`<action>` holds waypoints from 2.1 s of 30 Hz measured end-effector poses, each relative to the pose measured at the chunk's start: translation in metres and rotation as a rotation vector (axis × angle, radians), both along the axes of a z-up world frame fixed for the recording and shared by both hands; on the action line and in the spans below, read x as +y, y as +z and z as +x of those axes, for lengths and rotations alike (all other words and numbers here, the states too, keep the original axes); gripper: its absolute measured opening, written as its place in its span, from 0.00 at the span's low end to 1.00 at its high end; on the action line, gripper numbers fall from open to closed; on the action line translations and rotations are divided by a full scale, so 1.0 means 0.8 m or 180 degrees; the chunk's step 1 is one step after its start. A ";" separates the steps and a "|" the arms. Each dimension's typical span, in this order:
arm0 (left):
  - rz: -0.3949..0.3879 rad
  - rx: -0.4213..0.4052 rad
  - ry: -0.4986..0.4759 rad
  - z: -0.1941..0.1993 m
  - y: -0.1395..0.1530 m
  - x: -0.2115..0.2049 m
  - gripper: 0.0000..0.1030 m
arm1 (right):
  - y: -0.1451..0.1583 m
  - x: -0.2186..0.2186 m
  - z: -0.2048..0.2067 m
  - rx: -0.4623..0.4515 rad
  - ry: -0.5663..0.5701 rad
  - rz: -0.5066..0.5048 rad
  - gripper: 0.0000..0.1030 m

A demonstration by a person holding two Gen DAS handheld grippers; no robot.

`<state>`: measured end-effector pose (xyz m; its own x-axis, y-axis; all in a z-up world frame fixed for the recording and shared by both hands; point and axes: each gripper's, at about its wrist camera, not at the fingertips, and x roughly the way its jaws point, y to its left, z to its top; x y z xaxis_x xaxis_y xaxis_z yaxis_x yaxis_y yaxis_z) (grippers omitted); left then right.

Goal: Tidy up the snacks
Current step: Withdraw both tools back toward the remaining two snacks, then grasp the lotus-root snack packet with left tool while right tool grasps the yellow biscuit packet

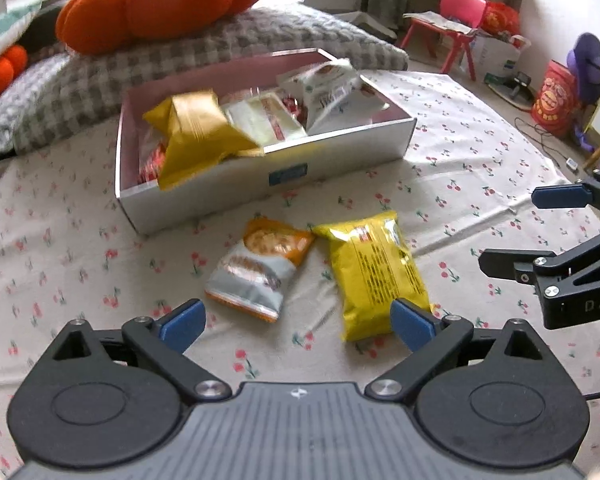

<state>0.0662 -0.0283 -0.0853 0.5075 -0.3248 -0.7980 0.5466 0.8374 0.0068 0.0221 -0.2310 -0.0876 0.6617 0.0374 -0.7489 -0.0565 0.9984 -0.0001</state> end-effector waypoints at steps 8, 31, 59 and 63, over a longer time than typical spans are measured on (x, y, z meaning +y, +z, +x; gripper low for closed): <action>0.0181 -0.0267 0.0032 0.031 0.000 0.020 0.88 | 0.001 0.015 0.008 0.0026 0.0073 0.0083 0.96; 0.0142 -0.0037 0.0170 0.051 -0.015 0.043 0.38 | -0.010 0.076 0.034 0.0202 0.0356 0.0210 0.96; 0.0094 0.0093 0.0350 0.050 -0.014 0.077 0.39 | -0.029 0.124 0.058 0.0257 0.0214 -0.0026 0.81; 0.0098 0.0094 0.0357 0.050 -0.014 0.076 0.39 | -0.023 0.121 0.057 0.0221 0.0261 0.0037 0.62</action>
